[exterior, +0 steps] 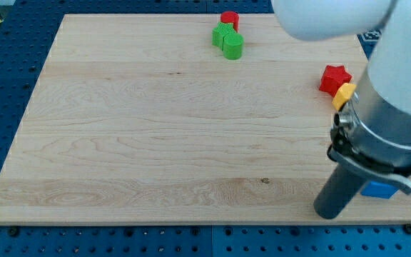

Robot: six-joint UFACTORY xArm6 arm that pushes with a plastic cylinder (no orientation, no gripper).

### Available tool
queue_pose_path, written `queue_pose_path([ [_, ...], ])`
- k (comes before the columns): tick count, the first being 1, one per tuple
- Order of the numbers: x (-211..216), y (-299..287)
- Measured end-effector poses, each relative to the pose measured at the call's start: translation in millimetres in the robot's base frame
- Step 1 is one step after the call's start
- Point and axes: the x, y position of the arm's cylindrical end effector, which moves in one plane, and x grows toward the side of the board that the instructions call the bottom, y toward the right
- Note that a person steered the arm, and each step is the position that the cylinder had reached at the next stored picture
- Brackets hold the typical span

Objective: Point at the blue triangle

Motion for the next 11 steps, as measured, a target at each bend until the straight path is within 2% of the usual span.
queue_pose_path([
  [2, 0.8, 24.6],
  [6, -0.4, 125.3],
  [11, -26.5, 130.4],
])
